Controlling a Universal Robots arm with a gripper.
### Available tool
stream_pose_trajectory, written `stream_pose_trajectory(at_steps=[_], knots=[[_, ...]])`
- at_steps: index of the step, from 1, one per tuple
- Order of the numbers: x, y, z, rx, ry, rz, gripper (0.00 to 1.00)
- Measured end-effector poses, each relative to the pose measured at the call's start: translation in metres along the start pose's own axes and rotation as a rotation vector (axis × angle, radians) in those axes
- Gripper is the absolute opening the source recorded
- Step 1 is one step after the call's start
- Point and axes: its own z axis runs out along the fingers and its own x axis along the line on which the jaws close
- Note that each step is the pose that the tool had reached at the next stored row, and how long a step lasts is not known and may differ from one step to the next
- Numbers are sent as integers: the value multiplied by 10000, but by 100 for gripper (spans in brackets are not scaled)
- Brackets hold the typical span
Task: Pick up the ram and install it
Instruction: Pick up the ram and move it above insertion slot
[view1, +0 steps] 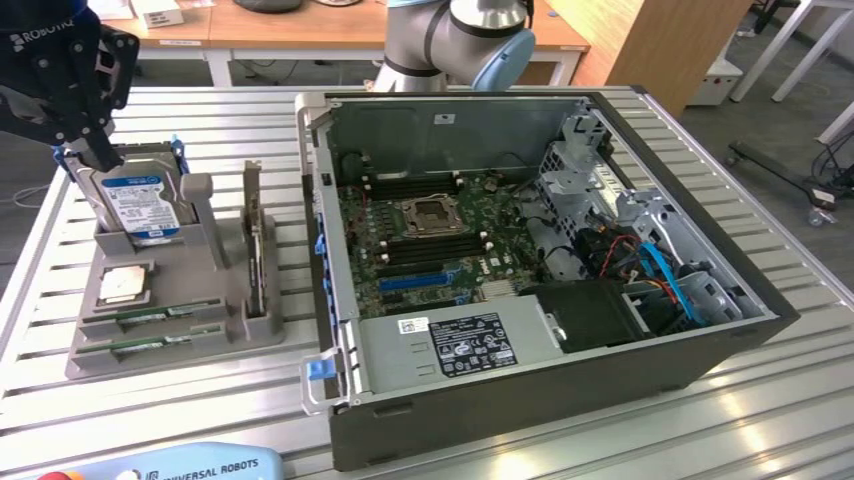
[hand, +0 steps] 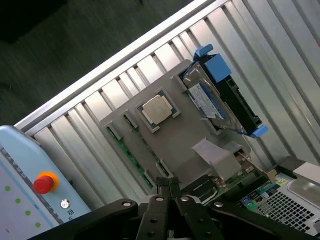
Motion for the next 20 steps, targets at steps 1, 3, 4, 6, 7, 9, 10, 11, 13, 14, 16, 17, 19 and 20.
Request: stream_pose_trajectory(at_steps=[1,3,4,6,7,9,10,11,13,14,16,17,19,20], knots=[[0,0,0,-1,0,-105,10],[0,0,0,-4,2,-319,10],[0,0,0,-5,3,-424,10],[0,0,0,-8,4,-641,10],[0,0,0,-10,6,-752,10],[0,0,0,-12,7,-987,10],[0,0,0,-14,8,-1101,10],[0,0,0,-15,8,-1215,10],[0,0,0,-18,10,-1444,10],[0,0,0,-19,11,-1556,10],[0,0,0,-22,13,-1796,10],[0,0,0,-23,13,-1917,10],[0,0,0,-26,15,-2174,10],[0,0,0,-28,16,-2305,10]])
